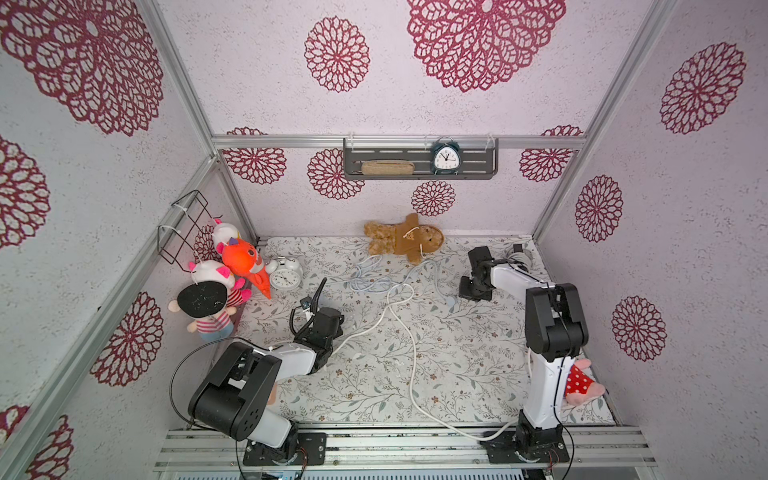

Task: Unwrap the cord wrapped around the power strip
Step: Pick up the power cord at the center of the board.

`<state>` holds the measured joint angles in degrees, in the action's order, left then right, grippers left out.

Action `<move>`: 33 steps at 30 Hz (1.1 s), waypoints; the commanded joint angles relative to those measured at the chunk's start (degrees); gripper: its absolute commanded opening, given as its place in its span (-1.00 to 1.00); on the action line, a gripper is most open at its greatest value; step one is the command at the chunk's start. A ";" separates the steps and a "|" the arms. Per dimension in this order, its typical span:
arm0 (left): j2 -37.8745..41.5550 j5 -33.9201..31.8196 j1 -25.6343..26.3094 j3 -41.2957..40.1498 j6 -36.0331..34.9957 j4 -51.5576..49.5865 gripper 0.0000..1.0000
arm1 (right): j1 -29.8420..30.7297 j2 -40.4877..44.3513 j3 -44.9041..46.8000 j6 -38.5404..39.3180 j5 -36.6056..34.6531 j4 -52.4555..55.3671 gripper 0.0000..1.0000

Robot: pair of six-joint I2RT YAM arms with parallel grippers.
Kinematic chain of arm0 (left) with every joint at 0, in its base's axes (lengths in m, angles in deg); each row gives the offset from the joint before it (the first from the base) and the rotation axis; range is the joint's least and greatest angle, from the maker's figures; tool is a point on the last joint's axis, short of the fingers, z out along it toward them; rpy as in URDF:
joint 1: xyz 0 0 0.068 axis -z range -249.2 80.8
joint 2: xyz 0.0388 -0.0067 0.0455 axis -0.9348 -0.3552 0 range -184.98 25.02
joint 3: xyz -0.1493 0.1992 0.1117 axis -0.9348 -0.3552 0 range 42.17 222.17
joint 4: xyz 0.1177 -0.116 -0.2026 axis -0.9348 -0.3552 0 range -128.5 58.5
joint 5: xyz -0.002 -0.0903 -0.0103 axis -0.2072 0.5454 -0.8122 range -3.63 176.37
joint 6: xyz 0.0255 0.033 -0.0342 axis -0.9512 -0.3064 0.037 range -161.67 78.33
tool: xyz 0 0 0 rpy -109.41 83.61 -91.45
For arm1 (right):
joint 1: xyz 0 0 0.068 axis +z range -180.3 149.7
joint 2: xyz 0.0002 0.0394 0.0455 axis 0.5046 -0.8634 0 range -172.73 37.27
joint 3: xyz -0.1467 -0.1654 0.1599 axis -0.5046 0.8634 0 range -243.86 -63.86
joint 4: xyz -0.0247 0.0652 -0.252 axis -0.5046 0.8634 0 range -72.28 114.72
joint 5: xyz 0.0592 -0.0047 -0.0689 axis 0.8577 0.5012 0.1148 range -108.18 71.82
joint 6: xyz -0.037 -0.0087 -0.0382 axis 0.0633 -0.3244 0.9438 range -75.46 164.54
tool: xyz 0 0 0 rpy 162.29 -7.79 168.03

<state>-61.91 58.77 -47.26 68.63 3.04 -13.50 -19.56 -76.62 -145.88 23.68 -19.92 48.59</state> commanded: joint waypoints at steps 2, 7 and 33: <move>-0.36 -1.32 -0.95 -1.07 1.26 2.19 -0.89 | 0.36 5.60 1.30 3.50 2.47 -2.44 -0.71; -0.33 -0.59 -0.95 -2.02 0.99 3.10 -0.22 | 3.31 2.74 -2.50 5.90 3.62 -4.05 -0.08; 15.04 -4.13 -0.94 14.54 -8.66 -27.11 0.50 | 9.29 -16.74 -20.99 3.92 1.76 -8.04 -0.31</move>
<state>-43.66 54.99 -46.80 80.06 -3.47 -35.75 -10.25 -93.89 -165.64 27.98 -18.04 39.28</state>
